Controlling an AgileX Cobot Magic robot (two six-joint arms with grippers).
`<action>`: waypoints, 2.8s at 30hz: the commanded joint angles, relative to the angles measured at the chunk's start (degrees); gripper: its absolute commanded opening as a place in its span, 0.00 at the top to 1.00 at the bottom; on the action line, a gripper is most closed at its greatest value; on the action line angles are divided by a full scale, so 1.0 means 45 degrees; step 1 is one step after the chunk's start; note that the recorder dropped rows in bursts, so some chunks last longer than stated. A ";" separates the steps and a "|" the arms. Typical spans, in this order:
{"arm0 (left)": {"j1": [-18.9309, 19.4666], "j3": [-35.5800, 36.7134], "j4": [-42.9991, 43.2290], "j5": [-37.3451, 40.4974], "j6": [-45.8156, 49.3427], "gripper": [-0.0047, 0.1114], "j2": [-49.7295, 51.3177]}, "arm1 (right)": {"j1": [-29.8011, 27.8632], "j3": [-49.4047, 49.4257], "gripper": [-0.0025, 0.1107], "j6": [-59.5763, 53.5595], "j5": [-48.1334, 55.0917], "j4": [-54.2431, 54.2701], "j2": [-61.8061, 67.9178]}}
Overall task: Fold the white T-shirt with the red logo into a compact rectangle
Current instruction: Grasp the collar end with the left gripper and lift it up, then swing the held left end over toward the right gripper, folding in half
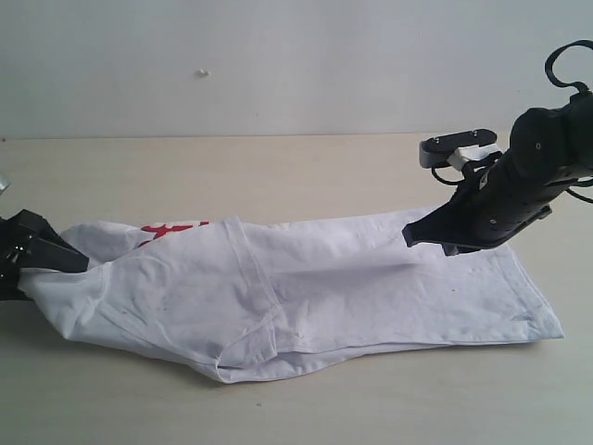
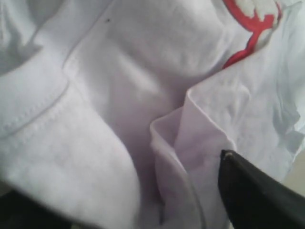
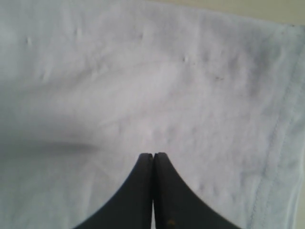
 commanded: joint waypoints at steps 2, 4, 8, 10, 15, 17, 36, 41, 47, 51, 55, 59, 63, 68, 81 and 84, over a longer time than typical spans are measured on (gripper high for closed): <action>0.0000 0.0020 -0.1124 0.0866 0.1215 0.32 -0.0007 | -0.0010 -0.0100 0.98 0.0008 -0.0013 0.0018 -0.0119; 0.0000 0.0020 -0.1283 0.1512 0.1493 0.32 -0.0007 | -0.0010 -0.0100 0.98 0.0008 0.0019 0.0051 -0.0119; 0.0000 0.0020 -0.1300 0.2131 0.1497 0.32 -0.0007 | -0.0010 -0.0100 0.98 0.0008 0.0044 0.0051 -0.0119; -0.0032 0.0020 -0.1055 0.2171 0.1471 0.32 -0.0007 | -0.0010 -0.0100 0.98 0.0008 0.0044 0.0051 -0.0119; -0.0711 0.0020 0.0117 0.1395 0.0994 0.33 -0.0007 | -0.0010 -0.0100 0.98 0.0008 0.0040 0.0051 -0.0119; -0.1026 0.0020 0.0490 0.0800 0.0682 0.37 -0.0007 | -0.0010 -0.0100 0.98 0.0008 0.0074 0.0051 -0.0119; -0.0704 -0.0471 0.0394 -0.0484 0.0233 0.96 -0.1706 | -0.0033 -0.0100 0.98 0.2624 0.0146 -0.2963 -0.0861; -0.0374 -0.0471 0.0394 -0.0890 0.0004 0.96 -0.2797 | -0.0033 -0.0100 0.98 0.4763 0.0373 -0.4616 -0.0861; -0.0454 -0.0471 -0.0717 -0.0534 0.0167 0.96 -0.3846 | -0.0033 -0.0100 0.98 0.5606 0.0447 -0.5420 -0.0861; -0.0948 -0.0656 -0.1548 0.0590 0.0462 0.96 -0.4093 | -0.0033 -0.0100 0.98 0.5601 0.0471 -0.5420 -0.0861; -0.1960 -0.0798 -0.1937 0.0833 0.0462 0.96 -0.4122 | -0.0033 -0.0100 0.98 0.5653 0.0499 -0.5420 -0.0861; -0.3229 -0.0929 -0.2500 0.0782 0.0462 0.96 -0.4122 | -0.0033 -0.0100 0.98 0.5875 0.0594 -0.5454 -0.0962; -0.4756 -0.1181 -0.3035 0.0338 0.0462 0.96 -0.4122 | -0.0033 -0.0100 0.98 0.7932 0.0947 -0.6891 -0.1401; -0.6793 -0.1261 -0.3406 -0.1864 0.0462 0.96 -0.4069 | -0.0033 -0.0100 0.98 0.9225 0.1894 -0.8400 -0.1897; -1.0898 -0.3379 -0.3430 -0.5438 0.0328 0.96 -0.2114 | -0.0033 -0.0100 0.98 0.9262 0.2207 -0.8380 -0.1980; -1.1467 -0.3908 -0.3430 -0.5639 0.0328 0.96 -0.1170 | -0.0033 -0.0100 0.98 0.9316 0.2203 -0.8380 -0.1980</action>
